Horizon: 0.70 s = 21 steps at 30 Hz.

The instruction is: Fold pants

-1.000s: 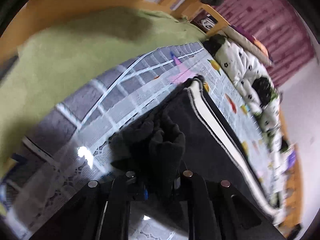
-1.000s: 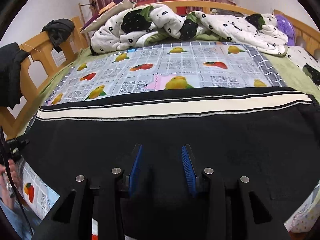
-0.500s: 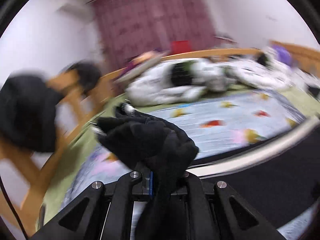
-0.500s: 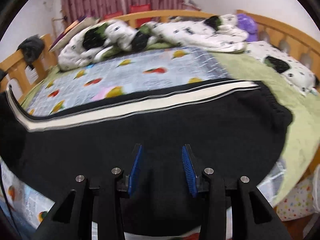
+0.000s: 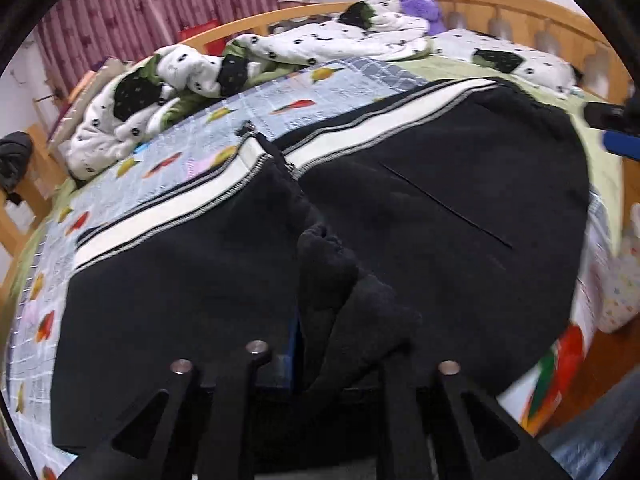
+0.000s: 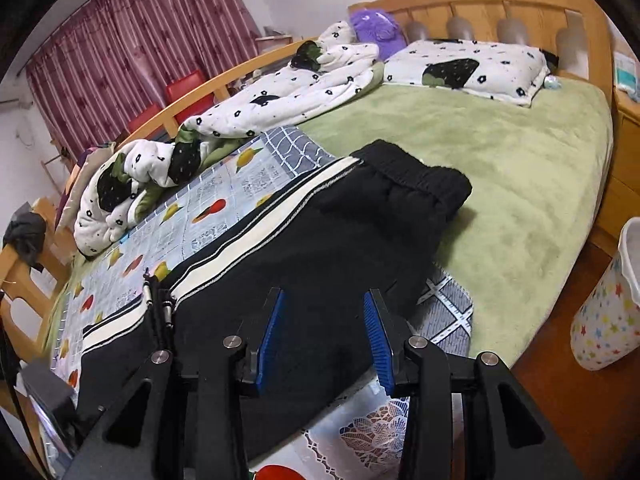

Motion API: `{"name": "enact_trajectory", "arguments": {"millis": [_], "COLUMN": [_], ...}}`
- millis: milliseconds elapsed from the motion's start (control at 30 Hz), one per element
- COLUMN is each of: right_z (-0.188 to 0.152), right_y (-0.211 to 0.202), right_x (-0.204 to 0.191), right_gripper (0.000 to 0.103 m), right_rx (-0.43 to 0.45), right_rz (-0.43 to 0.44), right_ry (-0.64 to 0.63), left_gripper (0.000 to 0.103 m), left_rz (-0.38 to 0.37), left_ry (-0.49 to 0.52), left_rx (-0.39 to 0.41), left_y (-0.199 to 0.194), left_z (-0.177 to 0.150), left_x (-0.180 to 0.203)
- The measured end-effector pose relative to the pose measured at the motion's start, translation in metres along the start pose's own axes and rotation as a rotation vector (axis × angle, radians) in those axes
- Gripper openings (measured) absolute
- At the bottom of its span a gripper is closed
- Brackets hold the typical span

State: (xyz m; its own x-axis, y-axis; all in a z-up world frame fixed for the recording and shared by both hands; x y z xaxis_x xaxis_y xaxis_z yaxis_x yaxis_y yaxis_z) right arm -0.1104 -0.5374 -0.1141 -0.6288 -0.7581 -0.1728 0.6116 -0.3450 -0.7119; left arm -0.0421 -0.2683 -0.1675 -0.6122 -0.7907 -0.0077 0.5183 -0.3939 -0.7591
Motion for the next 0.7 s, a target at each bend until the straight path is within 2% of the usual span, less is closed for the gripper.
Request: {"name": "enact_trajectory", "arguments": {"millis": [33,100,133,200,300,367,433,500,567,633,667,700], "right_z": [-0.001,-0.004,-0.006,-0.012,-0.025,-0.036,-0.048,-0.058,-0.071,-0.088,-0.097,-0.105], "right_y": [0.002,0.006,0.007,0.010,0.012,0.014,0.014,0.015,0.020,0.028,0.033,0.035], "right_x": [-0.002,-0.011,-0.014,-0.033,-0.067,-0.093,-0.121,-0.146,-0.164,-0.173,-0.176,-0.176], "right_gripper": [0.040,0.040,0.040,0.040,0.040,0.040,0.040,0.037,0.019,0.014,0.014,0.014], "right_rx": [-0.007,-0.024,-0.029,-0.055,-0.100,-0.134,-0.151,-0.139,-0.157,-0.219,-0.225,-0.223], "right_rz": [0.010,0.029,0.036,0.088,0.219,0.313,0.364,0.374,0.352,0.309,0.230,0.213], "right_ry": [-0.008,-0.034,-0.045,-0.094,-0.161,-0.206,-0.272,-0.338,-0.390,-0.432,-0.467,-0.483], "left_gripper": [0.037,0.053,0.057,0.058,0.059,0.060,0.061,0.061,0.061,0.061,0.062,0.062], "left_rz": [-0.034,-0.114,-0.137,-0.165,-0.117,-0.057,0.037,0.089,0.092,0.068,0.045,0.010], "left_ry": [0.004,-0.005,-0.021,-0.067,-0.161,-0.215,-0.286,-0.347,-0.392,-0.408,-0.410,-0.414], "left_rx": [-0.003,-0.010,-0.002,0.025,0.075,0.103,0.111,0.122,0.108,0.030,0.006,-0.005], "left_y": [-0.003,-0.021,-0.032,-0.056,-0.085,-0.094,-0.097,-0.099,-0.096,-0.080,-0.074,-0.069], "left_z": [-0.002,-0.012,-0.020,-0.035,-0.052,-0.057,-0.058,-0.063,-0.071,-0.087,-0.094,-0.100], "left_x": [-0.002,-0.012,-0.018,-0.041,-0.082,-0.108,-0.140,-0.164,-0.182,-0.191,-0.194,-0.195]}}
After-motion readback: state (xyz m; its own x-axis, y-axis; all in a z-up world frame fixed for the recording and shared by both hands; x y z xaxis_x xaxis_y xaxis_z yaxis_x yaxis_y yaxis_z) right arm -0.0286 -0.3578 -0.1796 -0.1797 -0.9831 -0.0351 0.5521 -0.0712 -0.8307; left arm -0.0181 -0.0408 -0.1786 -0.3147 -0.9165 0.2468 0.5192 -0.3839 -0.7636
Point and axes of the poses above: each gripper's, at about its wrist camera, not at the fingertips, and y roughly the way its jaws point, x to its right, z to its top, the point moved 1 cm from there along y, roughly the way its jaws point, and after that the axes turned 13 degrees about -z, right-handed, at the moved point
